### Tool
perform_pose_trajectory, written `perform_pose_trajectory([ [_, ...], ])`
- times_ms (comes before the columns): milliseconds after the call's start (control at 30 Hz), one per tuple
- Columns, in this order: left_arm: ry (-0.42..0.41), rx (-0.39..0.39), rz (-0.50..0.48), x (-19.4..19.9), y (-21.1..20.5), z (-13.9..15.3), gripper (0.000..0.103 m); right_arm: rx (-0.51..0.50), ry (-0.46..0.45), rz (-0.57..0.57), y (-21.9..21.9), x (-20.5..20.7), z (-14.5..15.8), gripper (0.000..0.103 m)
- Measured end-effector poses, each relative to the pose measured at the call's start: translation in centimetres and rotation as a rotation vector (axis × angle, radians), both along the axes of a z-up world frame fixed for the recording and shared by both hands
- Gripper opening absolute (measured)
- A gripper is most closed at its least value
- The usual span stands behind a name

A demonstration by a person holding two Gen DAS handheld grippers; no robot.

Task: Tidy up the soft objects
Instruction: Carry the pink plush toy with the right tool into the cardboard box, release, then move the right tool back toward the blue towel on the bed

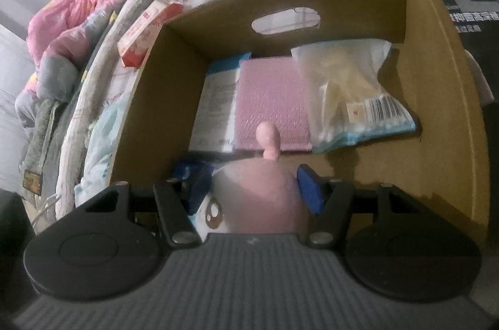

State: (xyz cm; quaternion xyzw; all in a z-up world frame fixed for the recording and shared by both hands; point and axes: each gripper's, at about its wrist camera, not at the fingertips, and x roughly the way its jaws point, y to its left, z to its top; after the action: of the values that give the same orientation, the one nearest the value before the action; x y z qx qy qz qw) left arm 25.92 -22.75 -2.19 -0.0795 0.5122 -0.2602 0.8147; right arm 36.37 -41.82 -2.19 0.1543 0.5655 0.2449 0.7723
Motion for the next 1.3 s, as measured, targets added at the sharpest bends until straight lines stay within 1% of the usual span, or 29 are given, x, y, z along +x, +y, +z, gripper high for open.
perform_pose_trajectory([
  [100,-0.009,0.013,0.004,0.2,0.2,-0.2,0.083,0.024,0.010,-0.024,-0.4,0.5,-0.9,0.061],
  [200,-0.032,0.025,0.010,0.3,0.3,0.5,0.083,0.033,0.004,-0.076,-0.7,0.4,-1.4,0.060],
  [300,-0.065,0.030,0.017,-0.3,1.0,1.4,0.083,-0.011,-0.027,-0.118,-0.6,-0.3,-1.6,0.059],
  [400,-0.090,-0.001,-0.007,-1.4,1.9,2.6,0.081,-0.019,-0.040,-0.127,-0.3,-1.0,-1.7,0.059],
  [467,-0.125,0.017,0.003,-2.0,2.1,3.3,0.087,-0.025,-0.053,-0.129,0.1,-1.3,-1.6,0.059],
  [533,-0.167,0.036,0.000,-2.5,2.1,3.8,0.087,-0.031,-0.065,-0.140,0.4,-1.5,-1.3,0.059],
  [600,-0.181,0.045,-0.001,-3.0,2.2,4.2,0.087,-0.041,-0.083,-0.153,0.3,-1.7,-0.7,0.059],
  [733,-0.218,0.051,-0.001,-3.9,2.6,5.3,0.087,-0.046,-0.113,-0.173,0.0,-2.1,0.8,0.060],
  [867,-0.276,0.058,0.008,-6.1,3.8,7.2,0.090,-0.015,-0.146,-0.189,0.0,-3.2,2.7,0.060],
  [967,-0.317,0.073,0.033,-7.6,5.2,8.0,0.092,0.018,-0.188,-0.193,0.3,-4.7,4.7,0.062],
  [1100,-0.356,0.101,0.077,-10.2,8.1,8.8,0.094,0.092,-0.254,-0.175,1.5,-8.0,7.8,0.068],
  [1233,-0.376,0.133,0.124,-13.3,11.7,8.7,0.096,0.141,-0.308,-0.135,3.6,-12.0,10.3,0.071],
  [1300,-0.391,0.146,0.170,-15.1,13.8,8.5,0.097,0.161,-0.326,-0.107,5.1,-13.5,11.2,0.071],
])
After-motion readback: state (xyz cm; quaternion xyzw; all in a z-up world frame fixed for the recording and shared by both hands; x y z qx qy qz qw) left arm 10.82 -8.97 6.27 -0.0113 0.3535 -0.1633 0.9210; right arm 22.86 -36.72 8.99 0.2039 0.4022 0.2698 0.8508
